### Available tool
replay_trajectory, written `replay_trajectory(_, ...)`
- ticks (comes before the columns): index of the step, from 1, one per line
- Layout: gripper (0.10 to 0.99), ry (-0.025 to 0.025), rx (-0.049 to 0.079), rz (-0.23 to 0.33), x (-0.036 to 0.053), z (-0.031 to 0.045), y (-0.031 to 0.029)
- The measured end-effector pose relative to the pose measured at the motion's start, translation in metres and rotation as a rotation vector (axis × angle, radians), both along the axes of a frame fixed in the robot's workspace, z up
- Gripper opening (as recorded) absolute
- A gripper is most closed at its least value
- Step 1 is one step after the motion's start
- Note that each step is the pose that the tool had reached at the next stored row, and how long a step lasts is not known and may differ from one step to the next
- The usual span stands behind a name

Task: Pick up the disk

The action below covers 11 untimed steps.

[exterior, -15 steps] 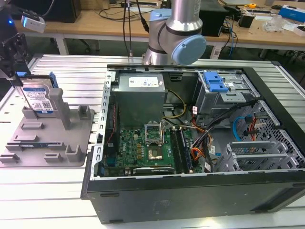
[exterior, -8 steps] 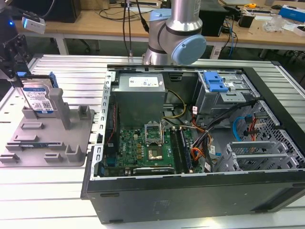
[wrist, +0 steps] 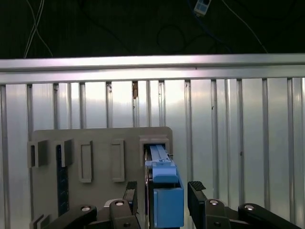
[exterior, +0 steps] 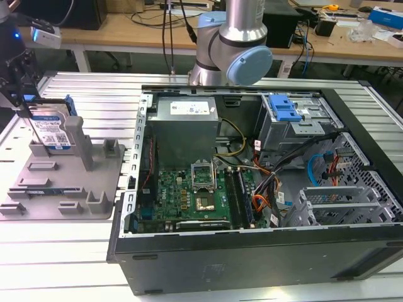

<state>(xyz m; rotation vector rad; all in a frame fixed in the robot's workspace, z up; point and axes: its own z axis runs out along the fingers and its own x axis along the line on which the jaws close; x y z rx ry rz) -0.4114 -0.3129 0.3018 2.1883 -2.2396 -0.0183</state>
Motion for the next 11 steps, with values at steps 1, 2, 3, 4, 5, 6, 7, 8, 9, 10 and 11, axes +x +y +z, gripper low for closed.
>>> replay_trajectory(1,0.541,0.0003,0.0,0.003,-0.0001,-0.0006,0.0)
replay_trajectory(2,0.541,0.0001,0.0,0.007,-0.0003,-0.0009,0.0)
replay_trajectory(3,0.541,-0.0001,0.0,0.011,-0.0005,-0.0011,0.0)
replay_trajectory(4,0.541,-0.0002,0.0,0.013,-0.0006,-0.0012,0.0)
replay_trajectory(5,0.541,-0.0001,0.0,0.017,-0.0008,-0.0013,0.0)
replay_trajectory(6,0.541,0.0,0.0,0.02,-0.0009,-0.0015,0.0)
replay_trajectory(7,0.541,0.0,0.0,0.022,-0.0011,-0.0017,0.0)
replay_trajectory(8,0.541,0.0001,0.0,0.025,-0.0012,-0.0019,0.0)
replay_trajectory(9,0.541,0.0003,0.0,0.028,-0.0013,-0.0021,0.0)
replay_trajectory(10,0.541,0.0002,0.0,0.03,-0.0013,-0.0023,0.0)
replay_trajectory(11,0.541,0.0001,0.0,0.032,-0.0013,-0.0027,0.0)
